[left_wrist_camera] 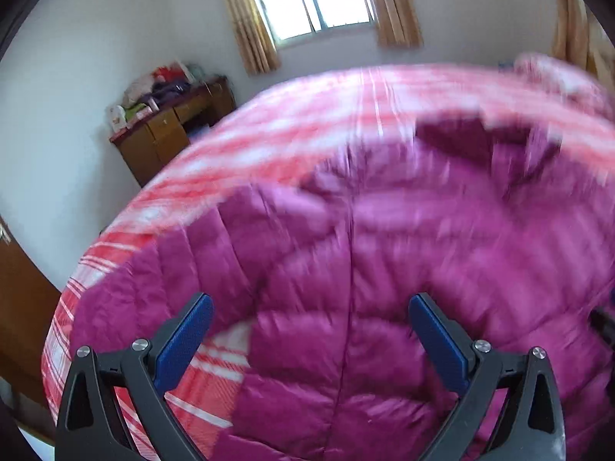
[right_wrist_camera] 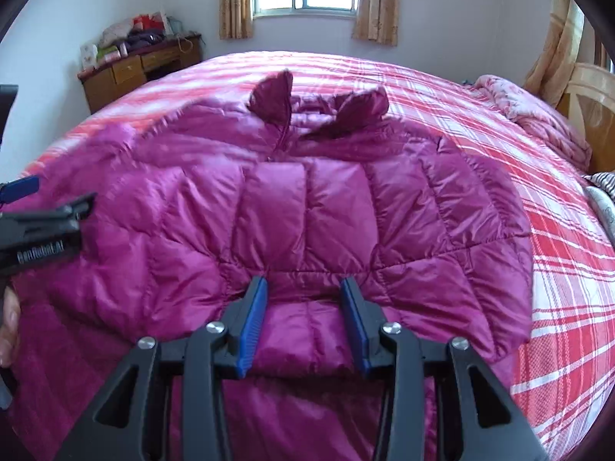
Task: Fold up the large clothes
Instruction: 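Carry the sleeve across the jacket body with the right tool and release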
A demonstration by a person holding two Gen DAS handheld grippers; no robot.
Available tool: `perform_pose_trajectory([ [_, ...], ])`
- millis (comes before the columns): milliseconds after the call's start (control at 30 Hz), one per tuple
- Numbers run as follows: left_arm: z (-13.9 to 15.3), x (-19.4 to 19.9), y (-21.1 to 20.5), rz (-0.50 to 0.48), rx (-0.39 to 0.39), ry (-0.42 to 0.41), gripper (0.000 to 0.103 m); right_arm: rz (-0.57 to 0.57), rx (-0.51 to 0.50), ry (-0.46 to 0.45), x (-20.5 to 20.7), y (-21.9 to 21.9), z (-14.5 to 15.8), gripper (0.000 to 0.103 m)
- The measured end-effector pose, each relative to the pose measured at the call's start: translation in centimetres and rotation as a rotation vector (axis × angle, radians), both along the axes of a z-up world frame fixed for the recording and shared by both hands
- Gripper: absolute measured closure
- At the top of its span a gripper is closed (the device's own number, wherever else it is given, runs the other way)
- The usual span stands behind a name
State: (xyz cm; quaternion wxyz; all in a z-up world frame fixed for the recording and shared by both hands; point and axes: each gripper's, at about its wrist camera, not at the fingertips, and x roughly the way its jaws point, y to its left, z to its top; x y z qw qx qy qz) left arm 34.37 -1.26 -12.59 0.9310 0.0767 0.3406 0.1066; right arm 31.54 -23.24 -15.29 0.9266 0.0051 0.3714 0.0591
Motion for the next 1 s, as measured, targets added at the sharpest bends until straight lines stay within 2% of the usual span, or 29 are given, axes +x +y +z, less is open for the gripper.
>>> perform_pose_trajectory([
  [67,2.7,-0.9,-0.2,-0.017,-0.047,-0.070,0.001,-0.049,0.025,-0.075,-0.6,-1.7,2.3,0.060],
  [167,4.1,-1.2,-1.8,-0.090,-0.096,-0.097,0.001,-0.159,0.036,-0.128,0.6,-5.0,4.4,0.060],
  [267,2.1,0.1,-3.9,-0.159,-0.131,-0.022,0.001,-0.234,0.067,-0.093,2.7,-7.5,4.2,0.061],
  [400,-2.3,1.9,-4.8,-0.140,-0.113,0.092,0.001,-0.254,0.044,-0.027,4.9,-8.9,1.5,0.061],
  [500,-4.7,2.7,-4.4,-0.124,-0.126,0.132,0.001,-0.261,0.050,0.026,5.2,-9.7,-0.6,0.061],
  [567,-5.1,2.9,-4.2,-0.129,-0.152,0.140,0.001,-0.261,0.066,0.049,5.5,-10.0,-1.5,0.061],
  [833,-5.9,3.2,-4.6,-0.133,-0.148,0.149,0.001,-0.255,0.102,0.109,6.1,-10.3,-2.9,0.061],
  [900,-6.0,3.2,-4.6,-0.132,-0.154,0.152,0.001,-0.256,0.089,0.120,6.3,-10.1,-3.1,0.061],
  [1000,-6.1,3.4,-4.2,-0.135,-0.174,0.154,0.001,-0.252,0.003,0.127,6.5,-9.2,-2.4,0.062],
])
